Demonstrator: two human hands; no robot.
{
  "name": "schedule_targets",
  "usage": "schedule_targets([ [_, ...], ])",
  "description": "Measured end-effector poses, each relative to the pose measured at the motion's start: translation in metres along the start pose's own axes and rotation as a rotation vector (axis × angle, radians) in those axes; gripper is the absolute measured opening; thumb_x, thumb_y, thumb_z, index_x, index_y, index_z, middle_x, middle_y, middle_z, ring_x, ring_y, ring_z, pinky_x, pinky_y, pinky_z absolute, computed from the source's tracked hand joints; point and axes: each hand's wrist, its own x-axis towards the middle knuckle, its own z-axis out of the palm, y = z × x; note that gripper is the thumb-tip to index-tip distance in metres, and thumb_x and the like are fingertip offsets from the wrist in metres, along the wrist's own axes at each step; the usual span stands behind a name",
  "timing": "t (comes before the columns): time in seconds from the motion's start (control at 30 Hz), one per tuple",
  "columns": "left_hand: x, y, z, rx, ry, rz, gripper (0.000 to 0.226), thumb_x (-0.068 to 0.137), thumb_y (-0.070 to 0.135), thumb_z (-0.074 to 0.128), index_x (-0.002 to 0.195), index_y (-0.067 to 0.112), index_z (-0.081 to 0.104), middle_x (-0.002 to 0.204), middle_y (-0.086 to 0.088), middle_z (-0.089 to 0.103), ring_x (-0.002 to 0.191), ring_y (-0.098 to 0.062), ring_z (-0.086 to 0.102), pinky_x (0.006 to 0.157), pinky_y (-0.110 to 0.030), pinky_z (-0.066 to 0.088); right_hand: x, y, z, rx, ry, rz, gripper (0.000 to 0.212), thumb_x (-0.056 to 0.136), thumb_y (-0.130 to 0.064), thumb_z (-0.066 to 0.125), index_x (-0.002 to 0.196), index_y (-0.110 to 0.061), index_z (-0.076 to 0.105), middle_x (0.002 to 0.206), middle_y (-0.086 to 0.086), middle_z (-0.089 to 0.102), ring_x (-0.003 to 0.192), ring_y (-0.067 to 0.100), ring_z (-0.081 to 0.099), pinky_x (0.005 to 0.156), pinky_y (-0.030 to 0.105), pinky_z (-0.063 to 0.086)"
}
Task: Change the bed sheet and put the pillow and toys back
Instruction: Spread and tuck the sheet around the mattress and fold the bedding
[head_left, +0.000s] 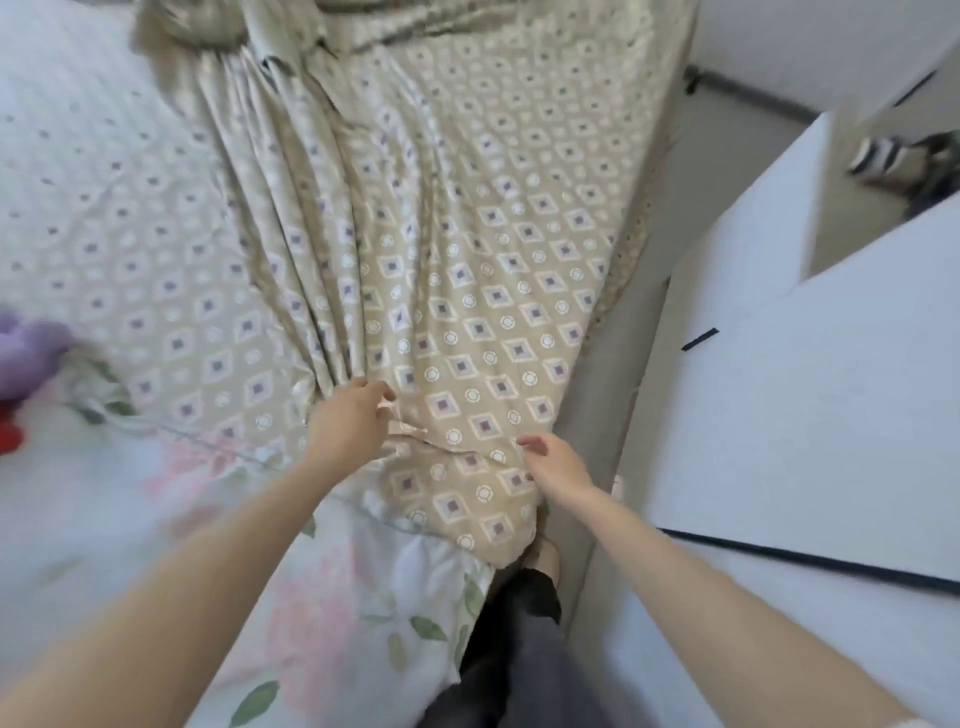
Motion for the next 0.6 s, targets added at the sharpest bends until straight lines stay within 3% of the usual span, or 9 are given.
schedule_targets([
  [0.07, -0.007, -0.010, -0.016, -0.118, -0.018, -0.096, 0.031, 0.097, 0.018, 0.040, 0.122, 0.018, 0.057, 0.124, -0.007, 0.056, 0.108, -0.027, 0.056, 0.088, -0.040, 0.047, -0.007, -0.025, -0.005, -0.032, -0.018, -0.020, 0.021, 0.095, -0.020, 0.041, 0.109, -0.029, 0.054, 0.112, -0.006, 0.057, 0.083, 0.011, 0.060, 0.054, 0.017, 0.042],
  [0.27, -0.029, -0.055, -0.055, -0.487, 0.011, -0.416, 0.033, 0.095, 0.017, 0.043, 0.126, 0.012, 0.054, 0.124, -0.010, 0.058, 0.106, -0.025, 0.056, 0.085, -0.031, 0.042, -0.013, -0.108, -0.005, -0.142, -0.050, -0.122, 0.021, 0.094, -0.016, 0.041, 0.107, -0.026, 0.054, 0.108, -0.002, 0.057, 0.082, 0.012, 0.059, 0.063, 0.023, 0.042],
  [0.43, -0.023, -0.093, -0.058, -0.840, 0.028, -0.661, 0.040, 0.094, 0.014, 0.045, 0.133, 0.009, 0.047, 0.131, -0.014, 0.052, 0.118, -0.030, 0.051, 0.101, -0.039, 0.042, 0.009, -0.166, 0.020, -0.261, -0.126, -0.194, 0.027, 0.097, -0.016, 0.040, 0.119, -0.020, 0.056, 0.113, -0.001, 0.054, 0.093, 0.012, 0.054, 0.068, 0.024, 0.042],
  [0.53, -0.008, -0.101, -0.058, -0.967, 0.031, -0.729, 0.043, 0.094, 0.013, 0.045, 0.137, 0.009, 0.044, 0.128, -0.014, 0.051, 0.111, -0.029, 0.052, 0.088, -0.035, 0.044, 0.027, -0.184, 0.034, -0.327, -0.176, -0.227, 0.028, 0.098, -0.018, 0.040, 0.122, -0.018, 0.054, 0.114, -0.001, 0.053, 0.090, 0.010, 0.053, 0.063, 0.019, 0.041],
  [0.6, 0.011, -0.108, -0.055, -1.049, 0.026, -0.782, 0.046, 0.094, 0.013, 0.045, 0.139, 0.010, 0.041, 0.131, -0.013, 0.049, 0.115, -0.029, 0.050, 0.085, -0.034, 0.042, 0.049, -0.196, 0.044, -0.373, -0.208, -0.239, 0.028, 0.099, -0.020, 0.041, 0.123, -0.019, 0.054, 0.118, -0.002, 0.054, 0.097, 0.011, 0.051, 0.070, 0.020, 0.041],
])
